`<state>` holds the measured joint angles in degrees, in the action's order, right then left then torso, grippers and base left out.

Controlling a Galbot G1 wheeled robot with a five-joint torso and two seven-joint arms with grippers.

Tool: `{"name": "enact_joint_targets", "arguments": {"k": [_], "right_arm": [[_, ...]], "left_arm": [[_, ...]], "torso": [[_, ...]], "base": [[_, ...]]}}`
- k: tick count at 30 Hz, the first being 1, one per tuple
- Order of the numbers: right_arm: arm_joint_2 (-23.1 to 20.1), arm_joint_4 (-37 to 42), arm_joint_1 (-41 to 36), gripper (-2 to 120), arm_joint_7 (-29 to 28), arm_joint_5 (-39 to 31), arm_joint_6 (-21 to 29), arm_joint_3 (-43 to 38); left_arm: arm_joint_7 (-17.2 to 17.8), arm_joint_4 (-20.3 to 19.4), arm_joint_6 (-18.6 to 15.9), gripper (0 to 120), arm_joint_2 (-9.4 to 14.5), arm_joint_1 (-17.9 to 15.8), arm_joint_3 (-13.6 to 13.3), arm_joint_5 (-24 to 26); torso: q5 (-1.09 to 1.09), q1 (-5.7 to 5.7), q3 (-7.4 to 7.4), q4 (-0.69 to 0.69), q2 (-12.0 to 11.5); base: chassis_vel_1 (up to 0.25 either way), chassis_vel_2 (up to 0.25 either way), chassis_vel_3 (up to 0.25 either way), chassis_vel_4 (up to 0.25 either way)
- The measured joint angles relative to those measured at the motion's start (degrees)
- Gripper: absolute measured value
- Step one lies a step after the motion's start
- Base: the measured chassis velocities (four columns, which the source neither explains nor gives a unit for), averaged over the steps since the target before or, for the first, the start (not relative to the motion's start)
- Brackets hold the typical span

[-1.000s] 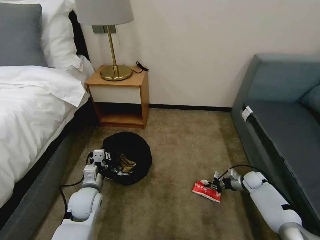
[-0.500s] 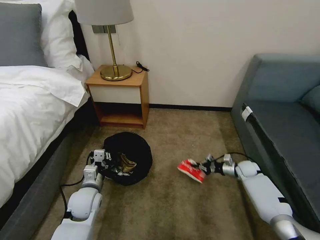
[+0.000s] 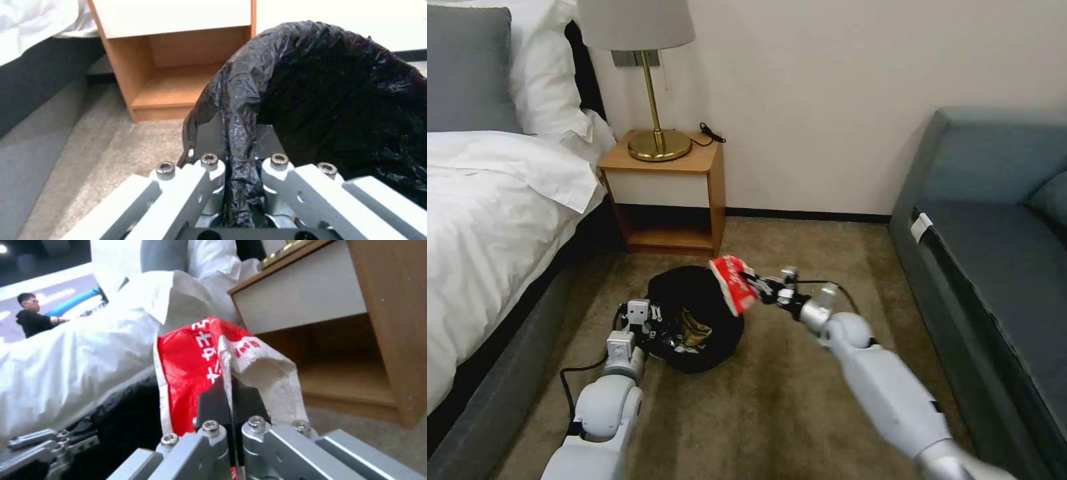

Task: Pick up the trash bin, then pick up the garbage on the floor and place it into the trash bin.

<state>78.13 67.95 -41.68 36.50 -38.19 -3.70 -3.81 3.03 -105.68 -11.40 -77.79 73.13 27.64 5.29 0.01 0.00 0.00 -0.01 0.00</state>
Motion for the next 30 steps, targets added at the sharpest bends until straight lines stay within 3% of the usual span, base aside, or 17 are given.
{"name": "enact_joint_targets", "arguments": {"k": [11,16,19,21,30], "right_arm": [[3.07,-2.66,-1.1,1,-3.28,9.74,-4.31,2.71],[3.18,-2.73,-1.82,18,-3.72,12.35,-5.1,3.52],[3.28,-2.25,-2.52,34,-3.53,13.83,-5.58,3.5],[3.28,-1.95,-2.75,36,-3.48,13.9,-5.59,3.41],[3.39,1.93,-4.57,68,-2.57,11.88,-5.49,1.13]], "left_arm": [[0.02,0.17,-0.13,4,0.22,-0.73,0.09,0.34],[-0.01,0.27,-0.13,4,0.37,-0.9,0.05,0.53],[-0.05,0.31,-0.13,4,0.4,-0.92,-0.19,0.55],[-0.05,0.33,-0.13,4,0.41,-0.93,-0.22,0.55],[-0.06,0.39,-0.13,4,0.46,-0.84,-0.32,0.56]], "torso": [[0.01,0.0,0.0,0.01,0.0],[0.01,0.0,0.0,0.01,0.0],[0.0,0.0,0.0,0.01,0.0],[0.0,0.0,0.0,0.01,0.0],[-0.01,0.0,0.0,0.01,0.0]], "base": [[0.0,0.0,0.0,0.0],[0.0,0.0,0.0,0.0],[0.0,0.0,0.0,0.0],[0.0,0.0,0.0,0.0],[0.0,0.0,0.0,0.0]]}}
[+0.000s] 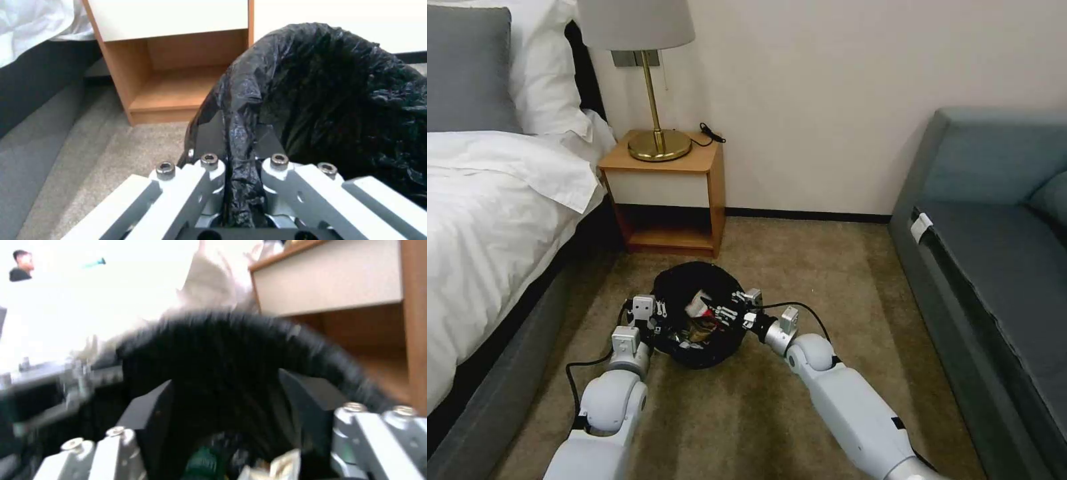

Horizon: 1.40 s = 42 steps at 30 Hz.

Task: Pick up the trash bin, then pick up the garbage on the floor and place it into the trash bin.

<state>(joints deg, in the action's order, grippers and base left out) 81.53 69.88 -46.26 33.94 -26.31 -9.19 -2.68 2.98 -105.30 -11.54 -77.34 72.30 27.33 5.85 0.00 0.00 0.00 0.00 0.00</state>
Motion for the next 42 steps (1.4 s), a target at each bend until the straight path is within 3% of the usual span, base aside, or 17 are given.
{"name": "enact_joint_targets", "arguments": {"k": [4,5,7,8,10,13,15,18,21,23,29,32,34,37,42], "right_arm": [[1.46,1.7,-0.23,87,-5.0,-1.93,0.2,-4.84],[1.46,1.7,-0.23,87,-5.0,-1.93,0.2,-4.84],[1.78,0.65,0.68,96,-6.78,-2.31,0.57,-8.43],[1.78,0.65,0.68,96,-6.78,-2.31,0.57,-8.43],[1.57,-2.23,2.73,99,-8.93,-3.64,0.58,-12.26],[1.3,-3.54,3.66,100,-10.03,-4.77,0.61,-14.24],[1.2,-6.54,5.21,100,-10.84,-6.13,0.41,-18.39],[1.34,-8.5,6.1,100,-11.19,-6.71,-0.15,-21.08],[0.84,-9.01,6.31,100,-11.58,-8.85,-0.32,-23.4],[0.36,-7.95,5.77,100,-11.58,-9.51,0.07,-23.56],[-0.18,-4.44,4.3,100,-11.37,-10.14,1.0,-23.37],[0.63,-4.51,4.28,100,-10.97,-8.52,0.88,-23.35],[0.87,-4.62,4.28,100,-10.91,-8.3,0.85,-23.36],[1.46,-4.84,4.25,100,-10.8,-7.83,0.79,-23.43],[1.67,-4.63,3.9,100,-10.8,-7.64,0.77,-23.55]], "left_arm": [[2.47,-1.05,-0.79,4,-0.4,0.22,-0.01,3.83],[2.47,-1.05,-0.79,4,-0.4,0.22,-0.01,3.83],[6.44,-2.9,-2.79,4,-0.77,0.23,-0.19,11.22],[6.44,-2.9,-2.79,4,-0.77,0.23,-0.19,11.22],[10.34,-3.81,-3.56,4,-1.48,-0.08,0.08,16.59],[12.3,-4.17,-3.73,4,-1.66,-0.08,0.55,20.09],[14.75,-4.67,-4.04,4,-1.69,0.54,1.2,25.28],[15.75,-4.67,-3.96,4,-1.86,0.97,1.89,27.79],[17.12,-4.14,-4.41,4,-1.58,1.91,2.76,35.85],[17.63,-3.17,-4.62,4,-1.54,2.15,2.93,38.32],[19.54,0.71,-5.1,4,-1.55,2.59,3.44,40.89],[19.89,1.52,-5.28,18,-1.85,2.22,3.21,41.3],[19.94,1.65,-5.33,20,-1.86,2.06,3.13,41.09],[20.07,1.84,-5.48,35,-1.58,1.62,2.98,39.86],[19.91,0.95,-5.56,48,-1.13,1.55,3.09,37.8]], "torso": [[0.0,0.0,0.0,-0.01,0.0],[0.0,0.0,0.0,-0.01,0.0],[-0.03,0.0,0.0,-0.01,0.0],[-0.03,0.0,0.0,-0.01,0.0],[0.0,0.0,0.0,0.01,0.0],[-0.02,0.0,0.0,0.02,0.0],[-0.02,0.0,0.0,-0.01,0.0],[-0.01,0.0,0.0,0.0,0.0],[-0.03,0.0,0.0,-0.01,0.0],[-0.02,0.0,0.0,0.0,0.0],[-0.01,0.0,0.0,-0.01,0.0],[-0.02,0.0,-0.01,-0.02,0.0],[-0.03,0.0,-0.01,-0.01,0.0],[-0.02,0.0,-0.01,-0.01,0.0],[0.0,0.0,0.0,0.0,0.0]], "base": [[0.0,0.0,0.0,0.0],[0.0,0.0,0.0,0.0],[0.0,0.0,0.0,0.0],[0.0,0.0,0.0,0.0],[0.0,0.0,0.0,0.0],[0.0,0.0,0.0,0.0],[0.0,0.0,0.0,0.0],[0.0,0.0,0.0,0.0],[0.0,0.0,0.0,0.0],[0.0,0.0,0.0,0.0],[0.0,0.0,0.0,0.0],[0.0,0.0,0.0,0.0],[0.0,0.0,0.0,0.0],[0.0,0.0,0.0,0.0],[0.0,0.0,0.0,0.0]]}}
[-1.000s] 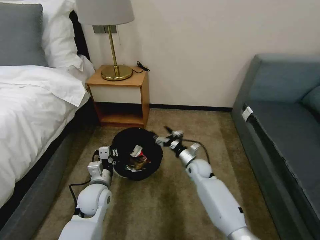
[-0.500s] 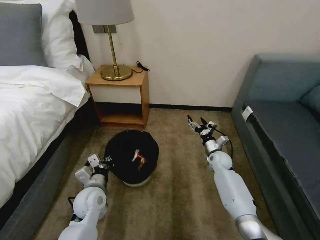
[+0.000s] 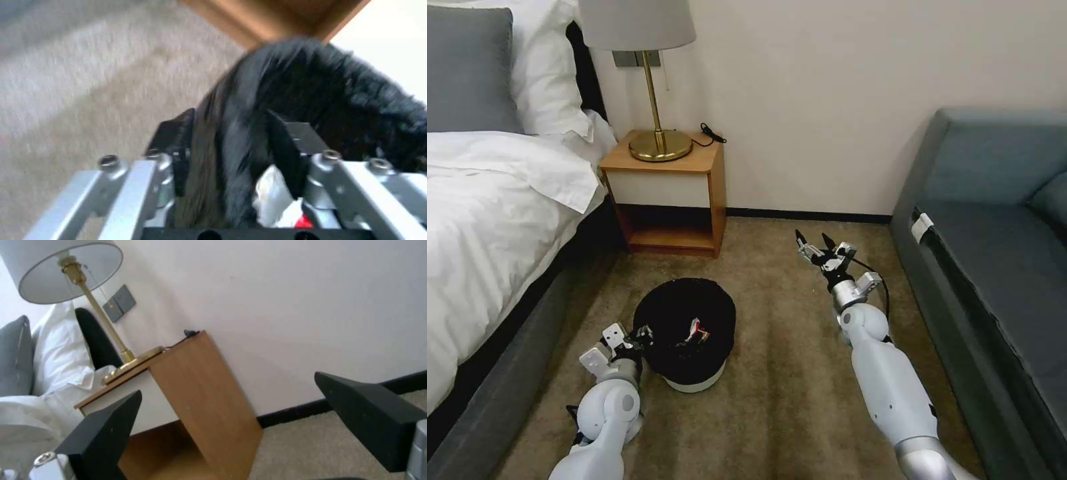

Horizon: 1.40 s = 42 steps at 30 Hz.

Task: Pick up the trash bin, then pick up the garbage on the floor and place it into the trash bin.

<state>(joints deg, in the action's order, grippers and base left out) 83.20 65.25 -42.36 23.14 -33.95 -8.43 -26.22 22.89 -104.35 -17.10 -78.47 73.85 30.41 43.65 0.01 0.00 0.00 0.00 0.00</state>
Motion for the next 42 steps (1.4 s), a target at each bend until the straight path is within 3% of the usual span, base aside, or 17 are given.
{"name": "enact_joint_targets", "arguments": {"k": [1,3,5,6,10,11,12,15,18,20,25,30,42], "right_arm": [[0.02,0.55,-0.47,100,-0.11,0.14,-0.02,-0.08],[-0.01,0.82,-0.72,100,-0.21,0.19,-0.04,-0.11],[-0.21,2.41,-1.98,100,-1.47,0.4,-0.09,-0.32],[-0.21,2.41,-1.98,100,-1.47,0.4,-0.09,-0.32],[-0.64,5.9,-5.0,100,-6.48,2.63,-0.55,-0.96],[-0.64,5.9,-5.0,100,-6.48,2.63,-0.55,-0.96],[-0.68,7.33,-6.48,100,-8.85,3.84,-0.62,-1.15],[-0.29,11.5,-10.6,100,-15.54,7.38,-0.47,-1.87],[-0.06,13.1,-12.06,100,-18.25,8.35,-0.06,-2.06],[0.92,17.31,-16.4,100,-24.06,10.74,0.95,-3.11],[1.86,22.43,-22.71,100,-25.61,13.61,1.27,-4.32],[3.82,27.31,-29.27,100,-25.53,16.79,1.05,-4.86],[5.88,29.32,-32.42,100,-25.22,19.35,0.62,-5.2]], "left_arm": [[-0.69,-1.05,0.1,56,0.25,0.04,0.27,-3.09],[-1.15,-1.58,0.27,61,0.36,0.06,0.41,-5.02],[-3.19,-3.43,1.33,70,0.72,0.28,1.09,-12.26],[-3.19,-3.43,1.33,70,0.72,0.28,1.09,-12.26],[-10.12,-6.6,5.55,89,2.38,1.78,1.91,-25.24],[-10.12,-6.6,5.55,89,2.38,1.78,1.91,-25.24],[-12.04,-7.56,7.58,95,3.03,2.5,1.99,-29.83],[-14.94,-9.5,12.95,100,4.21,4.72,1.68,-39.54],[-15.78,-9.97,15.92,100,4.42,5.82,1.48,-43.36],[-16.5,-11.04,22.13,100,4.56,8.59,0.8,-50.81],[-16.44,-12.37,27.11,100,4.68,12.54,0.27,-55.84],[-15.9,-12.87,30.56,100,5.24,15.81,0.47,-56.88],[-15.6,-13.49,31.37,100,5.51,17.22,0.78,-56.57]], "torso": [[-0.01,0.0,0.0,0.0,0.0],[0.0,0.0,0.0,0.01,0.0],[-0.01,0.0,0.0,0.0,0.0],[-0.01,0.0,0.0,0.0,0.0],[0.0,0.0,0.0,0.0,0.0],[0.0,0.0,0.0,0.0,0.0],[-0.01,0.0,0.0,0.01,0.0],[-0.01,0.0,-0.01,0.0,0.0],[-0.01,0.0,-0.01,0.01,0.0],[-0.01,0.0,-0.01,0.0,0.0],[-0.01,0.0,-0.01,0.0,0.01],[-0.01,0.0,-0.01,0.0,0.0],[0.0,0.0,-0.01,0.0,0.01]], "base": [[0.0,0.0,0.0,0.0],[0.0,0.0,0.0,0.0],[0.0,0.0,0.0,0.0],[0.0,0.0,0.0,0.0],[0.0,0.0,0.0,0.0],[0.0,0.0,0.0,0.0],[0.0,0.0,0.0,0.0],[0.0,0.0,0.0,0.0],[0.0,0.0,0.0,0.0],[0.0,0.0,0.0,0.0],[0.0,0.0,0.0,0.0],[0.0,0.0,0.0,0.0],[0.0,0.0,0.0,0.0]]}}
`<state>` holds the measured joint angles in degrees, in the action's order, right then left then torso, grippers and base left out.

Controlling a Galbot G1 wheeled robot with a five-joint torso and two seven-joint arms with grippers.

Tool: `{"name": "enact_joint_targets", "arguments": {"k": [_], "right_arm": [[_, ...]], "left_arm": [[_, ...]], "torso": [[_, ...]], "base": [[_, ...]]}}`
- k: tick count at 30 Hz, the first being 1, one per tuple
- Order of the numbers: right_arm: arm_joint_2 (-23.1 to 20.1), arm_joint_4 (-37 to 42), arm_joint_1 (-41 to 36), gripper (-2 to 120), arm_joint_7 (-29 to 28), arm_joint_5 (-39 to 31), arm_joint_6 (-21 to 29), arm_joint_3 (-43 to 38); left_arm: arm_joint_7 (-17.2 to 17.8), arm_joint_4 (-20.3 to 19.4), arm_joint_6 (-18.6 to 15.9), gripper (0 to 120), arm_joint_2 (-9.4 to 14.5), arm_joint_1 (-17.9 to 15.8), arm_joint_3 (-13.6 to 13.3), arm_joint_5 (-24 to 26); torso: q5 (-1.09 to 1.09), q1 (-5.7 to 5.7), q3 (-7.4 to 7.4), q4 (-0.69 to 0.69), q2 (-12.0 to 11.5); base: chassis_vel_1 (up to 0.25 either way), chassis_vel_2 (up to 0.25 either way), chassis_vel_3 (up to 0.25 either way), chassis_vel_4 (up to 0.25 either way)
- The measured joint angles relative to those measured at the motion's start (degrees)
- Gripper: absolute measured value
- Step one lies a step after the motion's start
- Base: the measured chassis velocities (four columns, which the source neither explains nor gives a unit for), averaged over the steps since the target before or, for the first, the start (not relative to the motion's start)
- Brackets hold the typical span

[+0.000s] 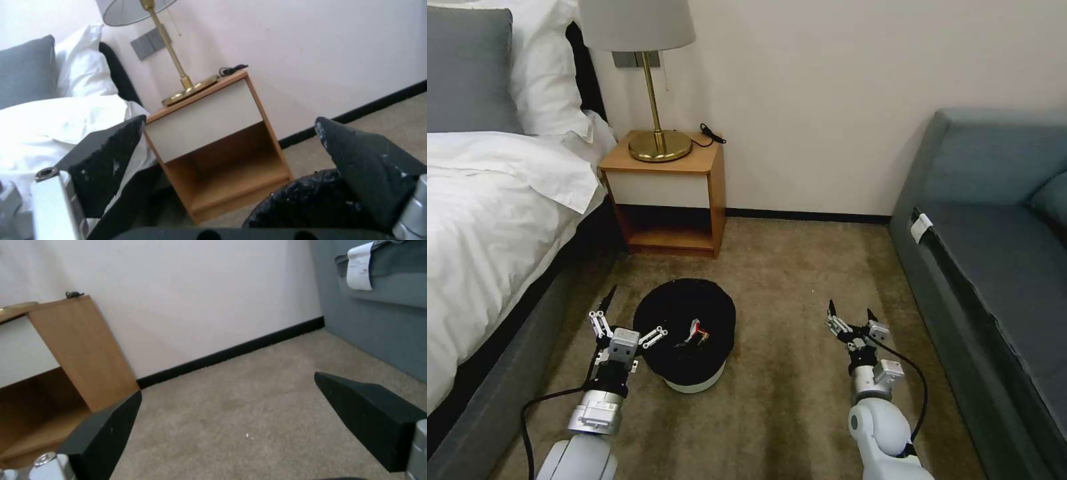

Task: Pick up the trash bin, then pick up the garbage on the floor and place it into the trash bin.

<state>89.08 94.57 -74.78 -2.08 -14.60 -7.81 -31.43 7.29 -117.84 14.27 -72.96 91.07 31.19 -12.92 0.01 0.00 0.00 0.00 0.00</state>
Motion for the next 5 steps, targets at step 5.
{"name": "enact_joint_targets", "arguments": {"k": [5], "right_arm": [[-0.03,-0.03,0.13,100,0.1,-0.02,-0.02,0.02]], "left_arm": [[0.04,0.0,-0.12,100,0.0,-0.08,0.02,0.13]], "torso": [[0.0,0.0,0.0,0.0,0.0]], "base": [[0.0,0.0,0.0,0.0]]}}
